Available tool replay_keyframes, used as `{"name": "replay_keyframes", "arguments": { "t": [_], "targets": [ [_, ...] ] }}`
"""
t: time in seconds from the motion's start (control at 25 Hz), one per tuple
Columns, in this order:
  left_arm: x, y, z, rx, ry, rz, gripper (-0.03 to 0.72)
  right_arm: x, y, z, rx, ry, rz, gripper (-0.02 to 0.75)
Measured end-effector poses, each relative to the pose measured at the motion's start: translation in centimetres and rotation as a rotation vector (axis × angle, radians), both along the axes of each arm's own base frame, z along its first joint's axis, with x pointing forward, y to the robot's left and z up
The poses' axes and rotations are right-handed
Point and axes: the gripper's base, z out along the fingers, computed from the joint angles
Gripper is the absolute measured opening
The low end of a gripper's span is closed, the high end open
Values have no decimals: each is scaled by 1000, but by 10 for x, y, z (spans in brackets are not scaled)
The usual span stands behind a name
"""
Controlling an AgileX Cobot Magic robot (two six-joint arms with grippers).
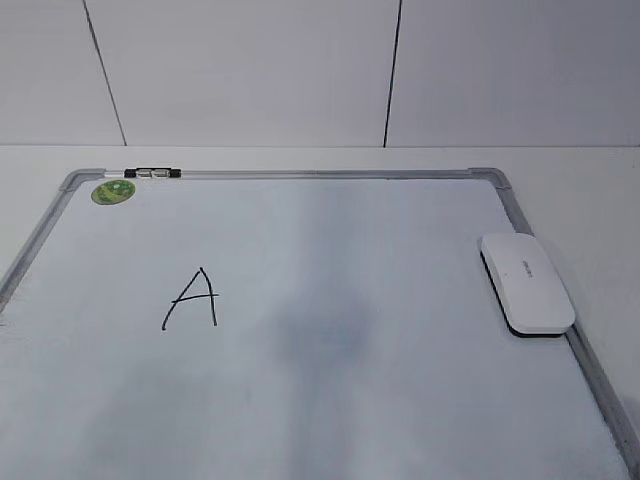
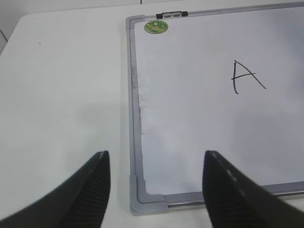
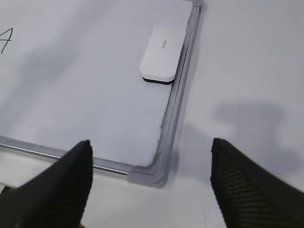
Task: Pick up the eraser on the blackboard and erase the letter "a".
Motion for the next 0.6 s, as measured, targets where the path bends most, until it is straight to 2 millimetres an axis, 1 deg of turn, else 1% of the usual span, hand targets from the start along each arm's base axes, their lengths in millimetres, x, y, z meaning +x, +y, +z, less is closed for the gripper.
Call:
{"name": "replay_keyframes", "arguments": {
  "t": [0.44, 0.6],
  "targets": [
    [0, 1, -1, 5, 6, 3, 465, -1, -1, -1, -5, -4, -6, 592],
    [0, 1, -1, 5, 6, 3, 443, -1, -1, -1, -6, -4, -7, 592]
  ]
}}
